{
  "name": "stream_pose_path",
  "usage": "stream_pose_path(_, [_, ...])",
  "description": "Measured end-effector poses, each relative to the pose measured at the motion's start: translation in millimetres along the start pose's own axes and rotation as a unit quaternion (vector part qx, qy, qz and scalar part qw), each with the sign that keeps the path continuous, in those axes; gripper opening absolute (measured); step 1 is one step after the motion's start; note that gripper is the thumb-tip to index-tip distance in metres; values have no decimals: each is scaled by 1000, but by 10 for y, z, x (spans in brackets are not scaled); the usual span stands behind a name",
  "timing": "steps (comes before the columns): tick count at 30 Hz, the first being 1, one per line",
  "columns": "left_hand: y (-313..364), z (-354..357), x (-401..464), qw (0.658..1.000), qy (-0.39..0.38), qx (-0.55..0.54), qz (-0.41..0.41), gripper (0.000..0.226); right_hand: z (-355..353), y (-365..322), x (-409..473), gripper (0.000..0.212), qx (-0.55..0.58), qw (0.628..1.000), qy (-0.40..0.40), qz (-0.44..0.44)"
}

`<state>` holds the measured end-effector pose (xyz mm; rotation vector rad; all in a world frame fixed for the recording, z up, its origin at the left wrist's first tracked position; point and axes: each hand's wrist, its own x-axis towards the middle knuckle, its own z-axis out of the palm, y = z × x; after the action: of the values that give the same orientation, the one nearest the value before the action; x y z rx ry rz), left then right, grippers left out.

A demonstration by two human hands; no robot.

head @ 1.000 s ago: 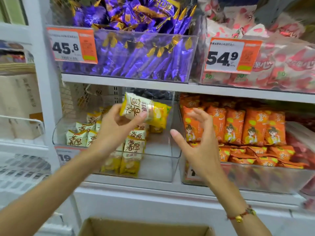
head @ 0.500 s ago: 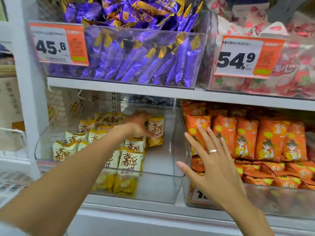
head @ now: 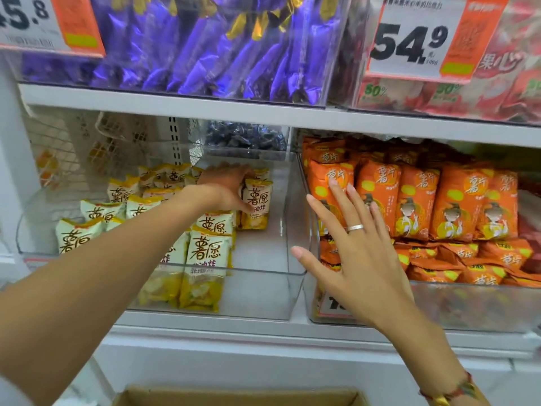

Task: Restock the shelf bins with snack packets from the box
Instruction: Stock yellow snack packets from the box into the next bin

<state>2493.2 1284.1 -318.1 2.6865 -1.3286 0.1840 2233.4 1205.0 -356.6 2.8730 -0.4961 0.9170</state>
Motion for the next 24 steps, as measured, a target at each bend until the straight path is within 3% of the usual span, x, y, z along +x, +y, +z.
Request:
stream_pose_path(5, [19,3,-12,999,-22,25,-23,92,-5,4,8,72,7,1000,-1,2])
stream_pose_path(11, [44,-138,-148,995,16,-83,-56,75,-42,-3,18,75,19,1000,-9,-5])
stream_pose_path(16, [186,-200,-739,976,150,-149,-58,50,-50,-11,2,70,70,997,40,-10])
stream_pose_path(21, [419,-52,-1678,928,303,-216,-12,32,-149,-245,-257,23,171,949,257,-69])
stream_pose_path(24, [505,133,-2217,897,352,-264,-36,23,-21,-473,-604,20,206,940,241,-127])
